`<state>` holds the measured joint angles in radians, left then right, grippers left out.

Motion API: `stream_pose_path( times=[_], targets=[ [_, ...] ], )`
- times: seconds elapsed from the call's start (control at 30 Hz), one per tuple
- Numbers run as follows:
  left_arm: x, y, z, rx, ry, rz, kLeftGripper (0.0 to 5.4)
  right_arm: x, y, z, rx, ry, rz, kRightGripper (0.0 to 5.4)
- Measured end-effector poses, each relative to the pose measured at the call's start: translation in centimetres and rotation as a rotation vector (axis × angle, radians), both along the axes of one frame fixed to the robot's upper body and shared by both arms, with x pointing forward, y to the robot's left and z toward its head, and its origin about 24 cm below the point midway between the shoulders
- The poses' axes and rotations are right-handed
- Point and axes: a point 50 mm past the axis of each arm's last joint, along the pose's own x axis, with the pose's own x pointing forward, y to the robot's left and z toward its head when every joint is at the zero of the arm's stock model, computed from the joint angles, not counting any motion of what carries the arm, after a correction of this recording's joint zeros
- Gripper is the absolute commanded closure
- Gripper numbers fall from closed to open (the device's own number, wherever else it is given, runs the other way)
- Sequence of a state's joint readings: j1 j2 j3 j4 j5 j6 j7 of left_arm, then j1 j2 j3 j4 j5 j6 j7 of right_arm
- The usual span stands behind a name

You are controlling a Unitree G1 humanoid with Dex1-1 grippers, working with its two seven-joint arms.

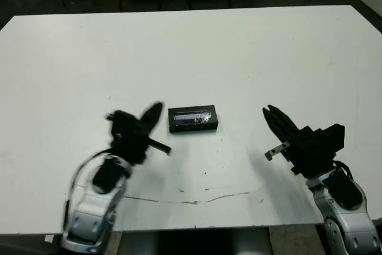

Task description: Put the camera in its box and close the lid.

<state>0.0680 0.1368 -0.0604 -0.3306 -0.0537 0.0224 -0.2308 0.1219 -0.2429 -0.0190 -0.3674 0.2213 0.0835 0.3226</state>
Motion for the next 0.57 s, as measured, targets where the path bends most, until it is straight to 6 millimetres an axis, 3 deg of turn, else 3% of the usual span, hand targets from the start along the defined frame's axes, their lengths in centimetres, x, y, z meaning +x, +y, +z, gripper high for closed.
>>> stream_pose_path(
  times=[0.27, 0.57],
  targets=[
    [-1.3, 4.1, -0.1, -0.068, -0.12, 0.238, 5.38, 2.0, 1.6, -0.3, 0.077, -0.006, -0.195, 5.4],
    [-1.7, 3.9, -1.6, -0.151, -0.073, 0.328, 5.38, 3.2, 2.8, -1.4, 0.131, 0.008, -0.317, 5.4]
  ],
)
